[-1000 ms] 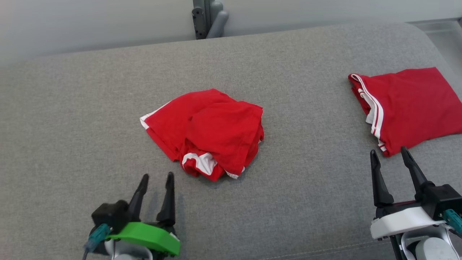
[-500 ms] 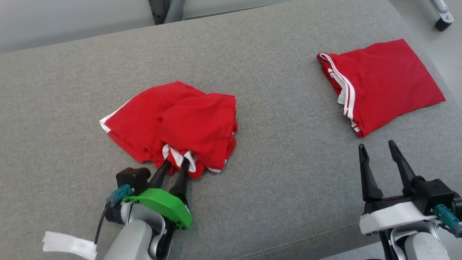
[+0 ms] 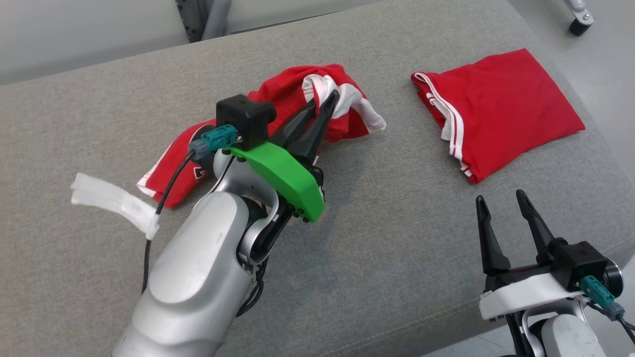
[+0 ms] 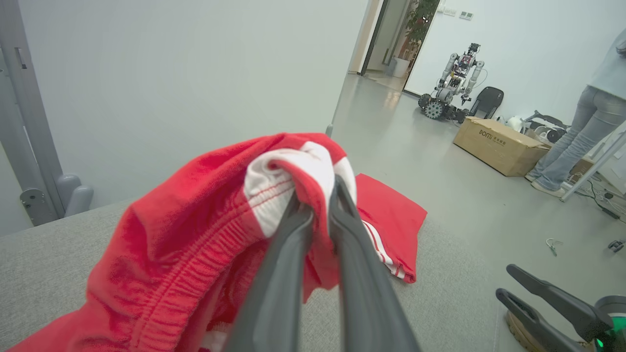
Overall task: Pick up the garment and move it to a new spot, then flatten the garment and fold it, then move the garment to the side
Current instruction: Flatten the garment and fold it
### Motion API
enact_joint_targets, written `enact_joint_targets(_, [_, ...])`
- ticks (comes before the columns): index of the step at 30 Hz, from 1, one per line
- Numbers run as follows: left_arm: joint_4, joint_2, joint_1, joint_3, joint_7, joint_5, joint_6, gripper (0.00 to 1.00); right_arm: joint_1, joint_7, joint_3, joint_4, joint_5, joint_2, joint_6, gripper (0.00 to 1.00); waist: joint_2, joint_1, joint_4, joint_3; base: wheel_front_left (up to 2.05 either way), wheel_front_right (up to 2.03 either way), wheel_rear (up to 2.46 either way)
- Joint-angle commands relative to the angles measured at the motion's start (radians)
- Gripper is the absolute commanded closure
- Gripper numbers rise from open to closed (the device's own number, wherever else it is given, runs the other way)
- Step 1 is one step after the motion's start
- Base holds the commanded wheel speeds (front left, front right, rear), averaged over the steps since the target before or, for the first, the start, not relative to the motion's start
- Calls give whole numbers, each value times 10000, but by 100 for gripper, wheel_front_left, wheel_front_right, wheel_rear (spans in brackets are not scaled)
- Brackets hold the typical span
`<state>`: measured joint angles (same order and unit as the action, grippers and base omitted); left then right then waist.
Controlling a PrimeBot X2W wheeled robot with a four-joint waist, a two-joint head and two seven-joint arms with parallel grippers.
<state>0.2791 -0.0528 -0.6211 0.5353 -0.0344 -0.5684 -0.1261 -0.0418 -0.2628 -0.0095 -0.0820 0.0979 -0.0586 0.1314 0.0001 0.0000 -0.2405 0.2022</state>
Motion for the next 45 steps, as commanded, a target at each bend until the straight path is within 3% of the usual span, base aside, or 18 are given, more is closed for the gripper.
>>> enact_joint_targets(1, [-103,-27,-381,123,-470,-153,126,100,-175,-24,115,-35,64,18,-15,0,-1,0,-325,-69,0,0,0])
enact_joint_targets(6, [521,-3,-819,403,-962,-835,459,100,-414,-24,404,-155,204,57,-15,0,-1,0,-930,104,0,0,0])
enact_joint_targets(11, [2408,-33,-507,601,-681,-820,929,100,-376,-24,529,-303,513,76,-15,0,-1,0,-1352,289,0,0,0])
enact_joint_targets(19, [5238,-967,55,260,587,-391,1679,100,-180,-24,487,-417,665,77,-15,0,-1,0,-1324,435,0,0,0])
enact_joint_targets(24, [5053,-1284,940,-23,1399,-669,1631,100,22,-24,289,-433,485,78,-15,0,-1,0,-833,438,0,0,0])
enact_joint_targets(30, [3416,-1279,2611,-290,2096,-971,2204,100,205,-24,15,-394,311,73,-15,0,-1,0,-56,415,0,0,0])
enact_joint_targets(33, [2542,-1011,3430,-215,2207,-1097,2390,100,358,-24,-127,-366,196,81,-15,0,-1,0,455,414,0,0,0])
enact_joint_targets(34, [2292,-928,3659,-198,2226,-1181,2433,83,388,-24,-124,-360,155,65,-15,0,-1,0,608,407,0,0,0])
enact_joint_targets(35, [2093,-843,3855,-180,2268,-1244,2491,58,407,-24,-131,-352,117,30,-15,0,-1,0,756,393,0,0,0])
enact_joint_targets(36, [1922,-775,4016,-169,2312,-1297,2534,43,409,-24,-119,-349,85,-32,-15,0,-1,0,883,377,0,0,0])
enact_joint_targets(37, [1772,-708,4162,-155,2342,-1351,2575,0,418,-24,-127,-352,51,-89,-15,0,-1,0,1007,347,0,0,0])
enact_joint_targets(45, [595,-654,5121,-305,2644,-1474,2910,0,609,-24,-277,-195,-8,-375,-15,0,-1,0,1592,-5,0,0,0])
